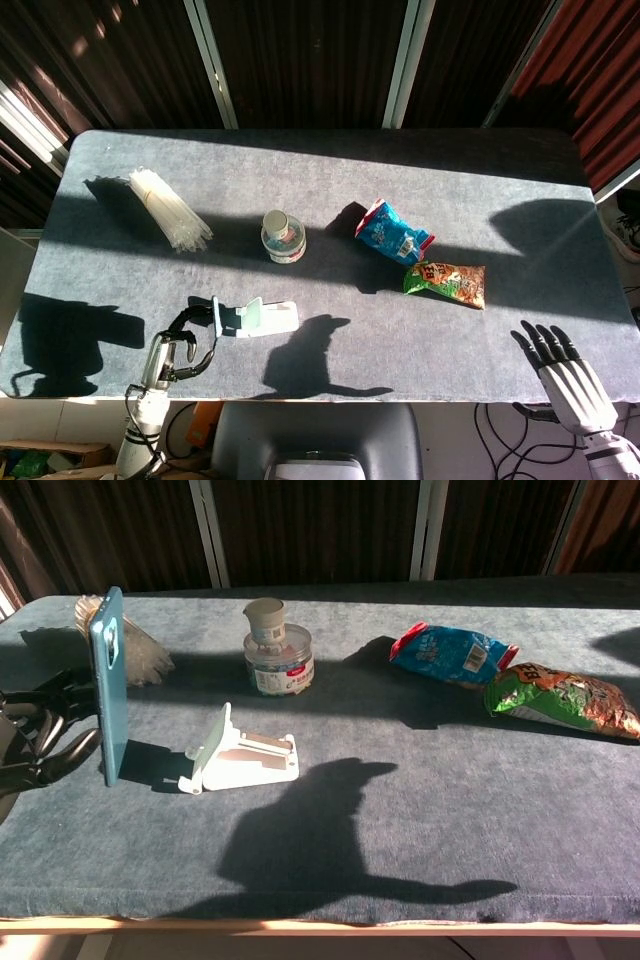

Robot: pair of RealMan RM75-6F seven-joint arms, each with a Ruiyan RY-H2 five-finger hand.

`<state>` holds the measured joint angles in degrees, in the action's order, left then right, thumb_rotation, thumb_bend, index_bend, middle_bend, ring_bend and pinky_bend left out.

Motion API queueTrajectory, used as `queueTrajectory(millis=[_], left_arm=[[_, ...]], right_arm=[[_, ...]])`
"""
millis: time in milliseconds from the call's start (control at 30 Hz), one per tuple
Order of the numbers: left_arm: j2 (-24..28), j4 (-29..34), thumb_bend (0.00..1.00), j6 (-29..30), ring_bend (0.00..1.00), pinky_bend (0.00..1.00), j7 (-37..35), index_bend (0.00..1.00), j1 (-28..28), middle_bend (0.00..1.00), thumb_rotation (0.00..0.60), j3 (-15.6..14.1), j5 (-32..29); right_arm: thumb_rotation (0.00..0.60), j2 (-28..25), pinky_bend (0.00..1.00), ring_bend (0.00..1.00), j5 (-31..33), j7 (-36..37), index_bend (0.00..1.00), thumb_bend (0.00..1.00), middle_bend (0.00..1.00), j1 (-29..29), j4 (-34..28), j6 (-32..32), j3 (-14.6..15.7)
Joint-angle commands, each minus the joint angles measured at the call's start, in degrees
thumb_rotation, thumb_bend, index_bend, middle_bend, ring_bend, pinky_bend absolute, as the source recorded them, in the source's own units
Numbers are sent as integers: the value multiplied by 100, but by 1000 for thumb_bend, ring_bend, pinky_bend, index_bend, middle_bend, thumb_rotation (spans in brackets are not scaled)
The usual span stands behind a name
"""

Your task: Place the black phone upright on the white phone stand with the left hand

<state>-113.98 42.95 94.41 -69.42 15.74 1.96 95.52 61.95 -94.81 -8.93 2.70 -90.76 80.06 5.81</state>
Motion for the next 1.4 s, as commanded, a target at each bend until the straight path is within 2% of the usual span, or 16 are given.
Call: queueTrajectory(millis=[33, 300, 567, 1400], left_arm=[[-115, -118, 540, -143, 634, 218, 107, 852, 104, 989, 600, -3, -47], [-182, -231, 537, -412, 629, 214, 208, 852, 527, 988, 600, 154, -111], [-229, -476, 533, -792, 629, 212, 309, 851, 914, 988, 600, 160, -131], [-815, -1150, 531, -1106, 627, 211, 123, 853, 1236, 988, 600, 307, -511]], right_arm=[[600, 3, 0, 0, 10, -6, 0, 110, 0, 1, -1, -5, -5], [600, 13, 0, 0, 39, -40, 0, 109, 0, 5, -2, -31, -13], [600, 12, 0, 0, 68, -46, 0, 109, 0, -4, -4, -25, -24], [600, -22, 0, 0, 90, 24, 0, 109, 0, -8, 0, -13, -35]])
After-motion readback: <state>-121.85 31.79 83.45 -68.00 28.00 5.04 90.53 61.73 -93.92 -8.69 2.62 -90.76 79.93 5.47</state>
